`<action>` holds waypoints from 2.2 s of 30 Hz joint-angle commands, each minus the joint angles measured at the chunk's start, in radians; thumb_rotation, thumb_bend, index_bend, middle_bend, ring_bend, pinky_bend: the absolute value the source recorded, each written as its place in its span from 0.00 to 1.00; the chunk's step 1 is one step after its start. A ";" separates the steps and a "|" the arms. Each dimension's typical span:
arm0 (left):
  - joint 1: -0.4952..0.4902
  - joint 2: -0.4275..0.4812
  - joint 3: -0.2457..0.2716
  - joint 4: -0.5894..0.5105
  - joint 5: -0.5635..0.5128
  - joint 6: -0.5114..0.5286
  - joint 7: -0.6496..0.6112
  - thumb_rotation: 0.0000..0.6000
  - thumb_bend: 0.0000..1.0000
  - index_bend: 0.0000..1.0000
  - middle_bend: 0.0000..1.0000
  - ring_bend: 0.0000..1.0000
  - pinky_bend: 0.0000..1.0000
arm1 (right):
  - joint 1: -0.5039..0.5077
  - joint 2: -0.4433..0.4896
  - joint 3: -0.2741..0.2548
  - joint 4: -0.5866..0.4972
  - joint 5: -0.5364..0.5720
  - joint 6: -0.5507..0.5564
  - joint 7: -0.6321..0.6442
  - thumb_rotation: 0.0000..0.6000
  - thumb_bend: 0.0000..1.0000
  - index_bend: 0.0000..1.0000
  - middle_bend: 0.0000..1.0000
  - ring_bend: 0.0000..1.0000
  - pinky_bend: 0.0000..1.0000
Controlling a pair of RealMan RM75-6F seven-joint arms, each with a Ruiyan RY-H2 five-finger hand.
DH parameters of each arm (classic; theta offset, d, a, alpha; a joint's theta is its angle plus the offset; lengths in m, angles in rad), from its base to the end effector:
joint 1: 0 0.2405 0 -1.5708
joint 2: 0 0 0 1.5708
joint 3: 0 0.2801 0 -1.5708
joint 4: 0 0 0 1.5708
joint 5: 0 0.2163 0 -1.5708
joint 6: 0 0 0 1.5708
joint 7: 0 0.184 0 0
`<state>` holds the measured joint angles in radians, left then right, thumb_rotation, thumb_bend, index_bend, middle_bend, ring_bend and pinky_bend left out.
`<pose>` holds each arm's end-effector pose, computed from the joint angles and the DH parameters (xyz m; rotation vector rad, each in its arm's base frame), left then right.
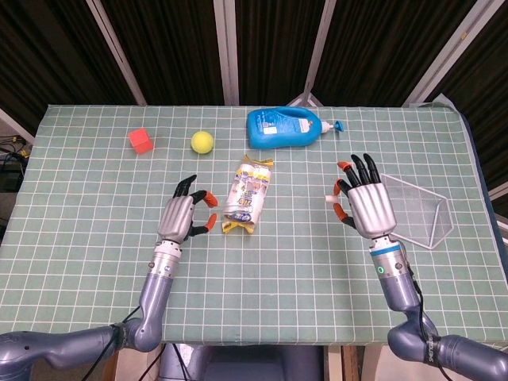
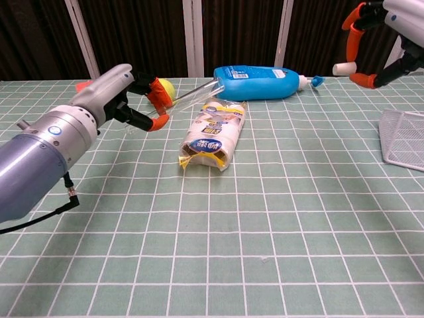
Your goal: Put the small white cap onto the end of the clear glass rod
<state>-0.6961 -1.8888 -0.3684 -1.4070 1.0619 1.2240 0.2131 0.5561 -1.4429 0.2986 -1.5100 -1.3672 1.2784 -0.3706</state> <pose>-0.1017 0.3914 -0.0672 -1.3737 -1.2848 -1.3445 -0.1733 -0.3943 0.0804 1.5355 -0.5874 1.1172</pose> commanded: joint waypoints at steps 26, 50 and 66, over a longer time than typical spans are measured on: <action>-0.053 -0.122 -0.075 0.018 -0.099 0.044 0.097 1.00 0.62 0.56 0.48 0.06 0.00 | 0.122 -0.098 -0.069 0.207 -0.248 0.064 -0.121 1.00 0.39 0.60 0.22 0.09 0.00; -0.069 -0.176 -0.103 0.034 -0.120 0.060 0.111 1.00 0.62 0.56 0.49 0.06 0.00 | 0.161 -0.191 -0.057 0.247 -0.229 0.064 -0.191 1.00 0.39 0.60 0.22 0.09 0.00; -0.072 -0.188 -0.118 0.043 -0.132 0.059 0.107 1.00 0.62 0.56 0.49 0.07 0.00 | 0.177 -0.237 -0.053 0.269 -0.213 0.065 -0.203 1.00 0.39 0.60 0.22 0.09 0.00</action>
<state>-0.7686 -2.0769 -0.4864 -1.3631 0.9297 1.2826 0.3201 0.7325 -1.6791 0.2447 -1.2421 -1.5809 1.3433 -0.5731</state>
